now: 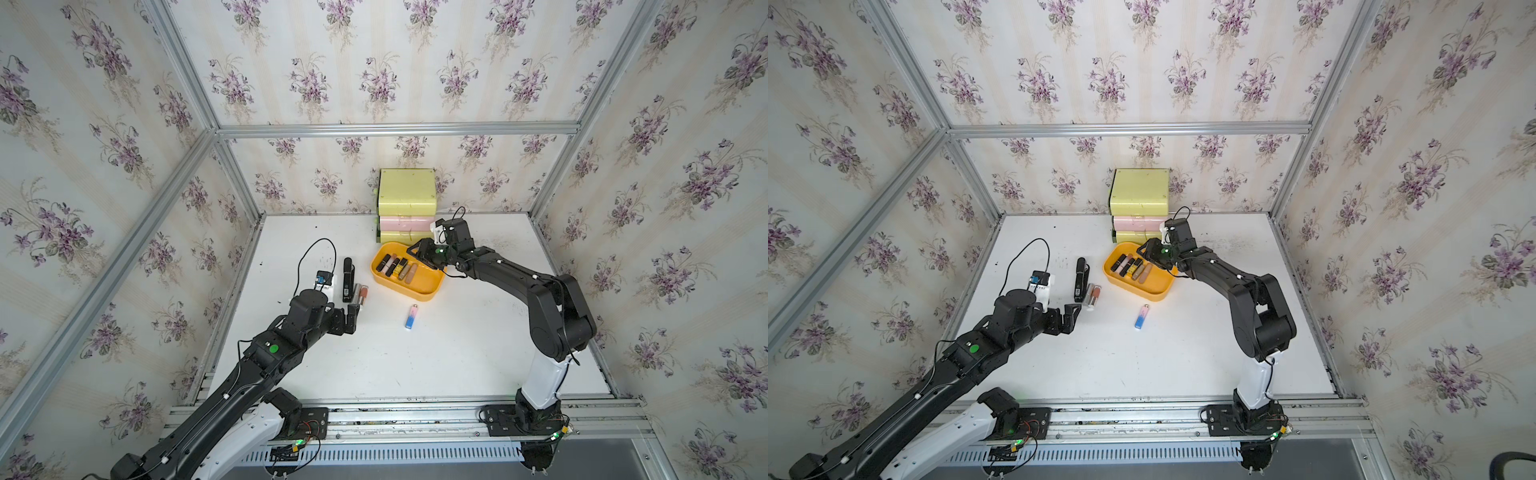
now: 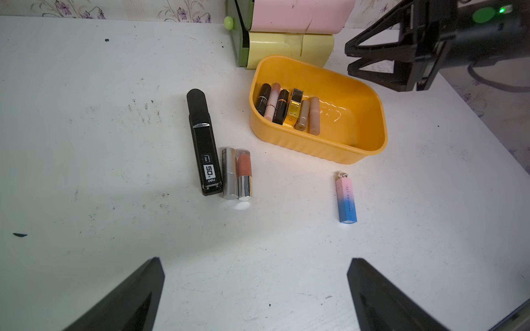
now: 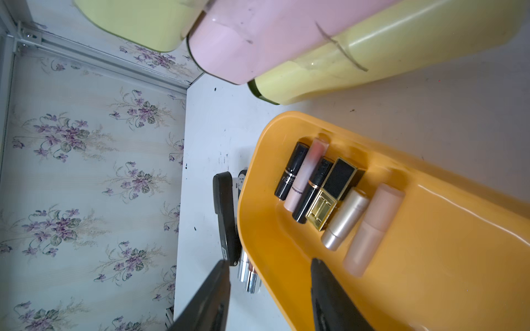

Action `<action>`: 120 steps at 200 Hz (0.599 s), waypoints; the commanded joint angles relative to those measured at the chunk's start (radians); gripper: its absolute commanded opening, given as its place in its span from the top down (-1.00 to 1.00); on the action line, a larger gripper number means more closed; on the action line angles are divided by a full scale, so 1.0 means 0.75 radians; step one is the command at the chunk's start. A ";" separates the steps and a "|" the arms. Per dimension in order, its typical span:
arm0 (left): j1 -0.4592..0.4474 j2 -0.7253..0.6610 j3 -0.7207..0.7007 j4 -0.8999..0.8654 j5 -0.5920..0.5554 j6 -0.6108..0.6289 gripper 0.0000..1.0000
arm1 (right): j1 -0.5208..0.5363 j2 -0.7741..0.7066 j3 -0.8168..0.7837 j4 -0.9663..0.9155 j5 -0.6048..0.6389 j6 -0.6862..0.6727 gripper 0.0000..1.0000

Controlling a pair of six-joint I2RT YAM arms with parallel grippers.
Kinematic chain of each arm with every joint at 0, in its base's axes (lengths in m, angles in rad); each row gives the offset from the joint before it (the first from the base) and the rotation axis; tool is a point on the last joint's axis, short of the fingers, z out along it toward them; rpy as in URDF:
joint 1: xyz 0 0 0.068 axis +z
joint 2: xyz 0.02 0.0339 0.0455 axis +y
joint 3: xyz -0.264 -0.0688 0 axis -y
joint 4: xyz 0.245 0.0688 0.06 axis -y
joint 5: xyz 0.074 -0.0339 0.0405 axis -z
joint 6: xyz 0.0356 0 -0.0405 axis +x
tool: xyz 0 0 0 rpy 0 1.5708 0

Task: Put the lipstick into the storage box
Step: Place the lipstick in the storage box.

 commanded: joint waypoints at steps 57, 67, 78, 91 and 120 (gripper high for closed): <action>-0.003 0.240 0.136 -0.023 0.301 0.026 -1.00 | -0.005 -0.412 -0.214 -0.246 0.137 -0.265 -0.03; -0.003 0.275 0.144 -0.009 0.335 0.025 -1.00 | -0.009 -0.470 -0.249 -0.265 0.155 -0.287 -0.04; -0.005 0.307 0.152 0.005 0.364 0.025 -1.00 | -0.012 -0.533 -0.289 -0.284 0.172 -0.318 -0.05; -0.009 0.354 0.162 0.016 0.392 0.026 -1.00 | -0.014 -0.605 -0.341 -0.295 0.189 -0.366 -0.06; -0.038 0.457 0.205 0.019 0.430 0.028 -1.00 | -0.016 -0.776 -0.486 -0.275 0.226 -0.491 -0.11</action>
